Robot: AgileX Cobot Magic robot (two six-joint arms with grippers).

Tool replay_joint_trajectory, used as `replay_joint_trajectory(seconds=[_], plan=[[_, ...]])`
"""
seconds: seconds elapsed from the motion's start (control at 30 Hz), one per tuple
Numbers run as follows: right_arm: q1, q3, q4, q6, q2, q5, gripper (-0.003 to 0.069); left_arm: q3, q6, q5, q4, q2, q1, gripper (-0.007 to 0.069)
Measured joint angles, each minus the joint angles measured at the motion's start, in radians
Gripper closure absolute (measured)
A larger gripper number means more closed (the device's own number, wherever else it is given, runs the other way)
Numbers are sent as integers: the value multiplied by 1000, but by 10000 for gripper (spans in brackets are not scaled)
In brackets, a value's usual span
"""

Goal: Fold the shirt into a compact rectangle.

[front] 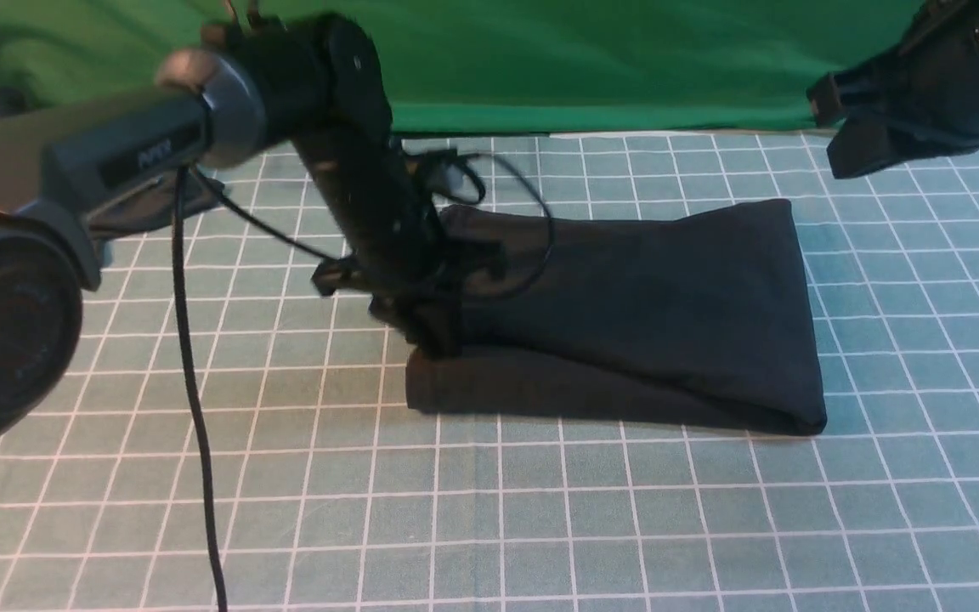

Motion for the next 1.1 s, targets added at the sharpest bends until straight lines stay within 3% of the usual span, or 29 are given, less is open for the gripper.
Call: replay_joint_trajectory(seconds=[0.27, 0.5, 0.7, 0.8, 1.03, 1.1], plan=[[0, 0, -39, -3, -25, 34, 638, 7, -47, 7, 27, 21, 1, 515], [-1, 0, -134, 27, -222, 92, 638, -42, -86, 10, 120, -119, -1, 513], [-1, 0, -154, 46, -389, 130, 638, -48, -99, 13, 62, -228, -26, 506], [-1, 11, -157, 63, -485, 148, 638, -47, -99, 2, 66, -198, -89, 503], [-1, 218, -160, 80, -591, 155, 638, 6, -181, 6, 174, -135, -143, 490], [-1, 328, -161, 80, -592, 142, 635, 79, -191, -53, 185, -131, -142, 476]])
